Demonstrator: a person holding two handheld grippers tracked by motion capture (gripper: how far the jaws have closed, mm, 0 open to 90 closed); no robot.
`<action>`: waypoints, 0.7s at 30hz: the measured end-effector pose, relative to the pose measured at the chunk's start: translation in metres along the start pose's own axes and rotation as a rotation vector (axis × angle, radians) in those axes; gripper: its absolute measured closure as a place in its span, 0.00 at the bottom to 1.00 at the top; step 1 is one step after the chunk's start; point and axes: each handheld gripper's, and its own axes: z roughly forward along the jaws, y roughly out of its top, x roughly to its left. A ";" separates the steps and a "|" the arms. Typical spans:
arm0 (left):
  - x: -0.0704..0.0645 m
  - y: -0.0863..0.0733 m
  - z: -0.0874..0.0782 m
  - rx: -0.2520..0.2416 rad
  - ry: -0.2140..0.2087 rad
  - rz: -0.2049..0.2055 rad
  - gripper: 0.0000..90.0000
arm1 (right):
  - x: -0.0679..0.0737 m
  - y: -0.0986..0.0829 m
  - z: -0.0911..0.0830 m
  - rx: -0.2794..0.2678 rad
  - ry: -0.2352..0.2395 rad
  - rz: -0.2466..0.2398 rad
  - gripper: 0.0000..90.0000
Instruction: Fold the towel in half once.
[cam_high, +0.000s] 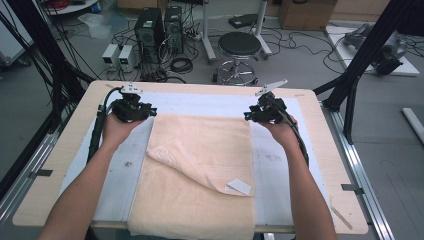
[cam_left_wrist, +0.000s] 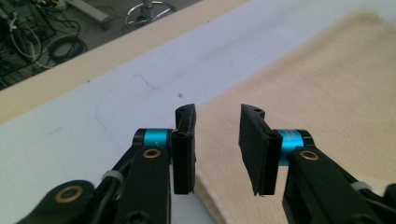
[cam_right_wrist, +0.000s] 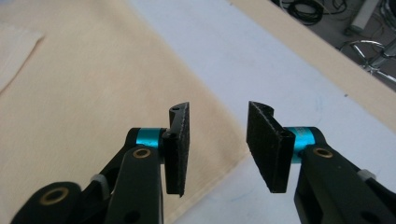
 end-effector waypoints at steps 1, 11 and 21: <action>-0.002 -0.005 -0.002 -0.007 -0.012 -0.001 0.70 | 0.004 -0.005 -0.001 -0.004 0.009 0.004 0.62; -0.034 -0.038 -0.006 -0.013 -0.168 0.048 0.62 | 0.055 -0.040 -0.020 -0.038 0.093 -0.055 0.53; -0.057 -0.053 0.019 0.026 -0.238 0.078 0.58 | 0.080 -0.071 -0.018 0.012 0.154 -0.079 0.47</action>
